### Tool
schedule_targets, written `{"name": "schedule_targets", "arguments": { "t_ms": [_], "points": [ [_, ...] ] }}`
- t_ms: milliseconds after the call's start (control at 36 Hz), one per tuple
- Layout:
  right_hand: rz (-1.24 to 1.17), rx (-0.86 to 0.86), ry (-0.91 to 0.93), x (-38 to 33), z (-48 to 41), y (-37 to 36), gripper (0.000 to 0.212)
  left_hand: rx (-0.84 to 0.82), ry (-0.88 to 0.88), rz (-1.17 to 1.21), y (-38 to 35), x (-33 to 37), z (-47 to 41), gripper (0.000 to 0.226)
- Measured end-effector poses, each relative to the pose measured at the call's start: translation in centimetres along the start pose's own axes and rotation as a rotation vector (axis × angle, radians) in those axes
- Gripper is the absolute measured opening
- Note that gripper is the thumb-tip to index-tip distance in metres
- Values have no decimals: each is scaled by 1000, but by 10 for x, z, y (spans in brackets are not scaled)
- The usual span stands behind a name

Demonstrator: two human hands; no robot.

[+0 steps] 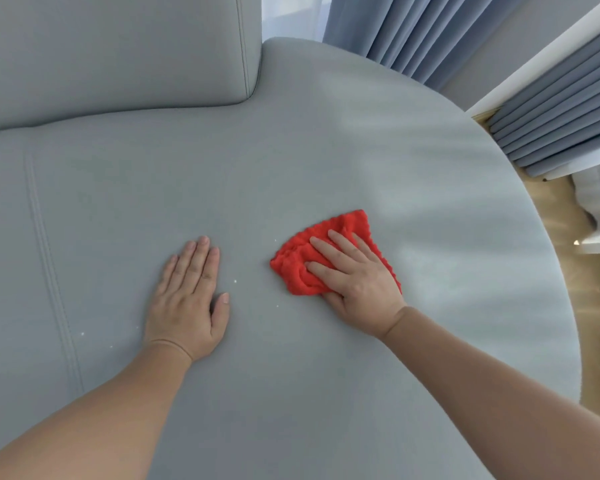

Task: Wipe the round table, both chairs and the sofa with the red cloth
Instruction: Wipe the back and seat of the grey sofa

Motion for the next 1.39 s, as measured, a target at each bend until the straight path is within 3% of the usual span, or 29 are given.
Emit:
{"name": "schedule_targets", "arguments": {
  "t_ms": [194,611,889,1028,1250,1389],
  "points": [
    [37,131,-175,52,-44,11,39,-5,-1,-2,-1,0,0,67],
    [83,116,-359,142,-107,30,48,6,-23,34,-3,-4,1,65],
    [158,163,-666,216,-147,51,49,26,-28,55,-4,-5,-1,65],
    [101,246,-552,204,-148,53,41,18,-20,60,-4,-6,-2,65],
    [-50,74,-371,157,-126,38,50,17,-35,54,-4,-5,-1,65],
    [-113,50,-143,98,-107,23,45,22,-31,62,-4,-5,-1,65]
  ]
}}
Point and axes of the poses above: each hand's wrist, its own z-axis away from the middle knuckle, its own y-axis out of the back of the hand, x = y × z, the point moved 5 cm from there along -z, towards the middle knuckle, and after that the axes turned 10 degrees about y, right-handed, at the moved point
